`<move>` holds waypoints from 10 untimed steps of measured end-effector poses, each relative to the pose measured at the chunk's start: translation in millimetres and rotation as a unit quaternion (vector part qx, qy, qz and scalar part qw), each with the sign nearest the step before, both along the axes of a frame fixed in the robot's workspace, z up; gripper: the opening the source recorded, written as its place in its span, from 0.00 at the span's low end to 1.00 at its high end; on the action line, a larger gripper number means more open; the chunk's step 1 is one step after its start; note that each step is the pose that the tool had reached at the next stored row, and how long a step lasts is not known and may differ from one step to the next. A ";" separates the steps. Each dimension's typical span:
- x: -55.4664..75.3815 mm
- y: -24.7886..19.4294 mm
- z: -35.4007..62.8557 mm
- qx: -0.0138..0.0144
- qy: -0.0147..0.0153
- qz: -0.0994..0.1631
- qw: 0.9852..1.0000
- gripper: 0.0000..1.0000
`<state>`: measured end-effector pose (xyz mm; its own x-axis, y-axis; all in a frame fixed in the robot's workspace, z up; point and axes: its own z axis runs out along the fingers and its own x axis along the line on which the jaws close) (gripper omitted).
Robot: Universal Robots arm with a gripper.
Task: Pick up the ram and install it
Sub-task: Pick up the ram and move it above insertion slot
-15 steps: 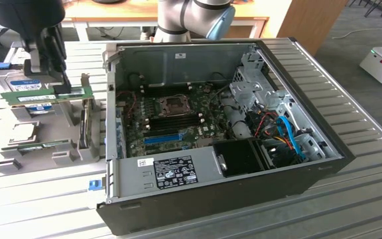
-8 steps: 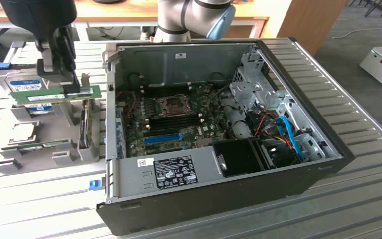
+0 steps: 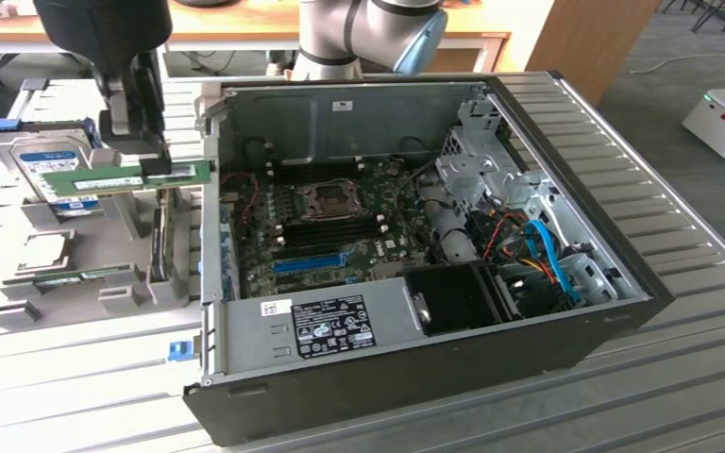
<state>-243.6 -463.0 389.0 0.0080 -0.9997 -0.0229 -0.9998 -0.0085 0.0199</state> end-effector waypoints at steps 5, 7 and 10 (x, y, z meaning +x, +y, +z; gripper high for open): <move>10.6 0.0 0.0 0.000 0.000 0.000 1.000 0.12; 15.0 0.0 0.0 0.000 0.000 0.000 1.000 0.12; 22.1 0.0 0.0 0.000 0.000 0.000 1.000 0.12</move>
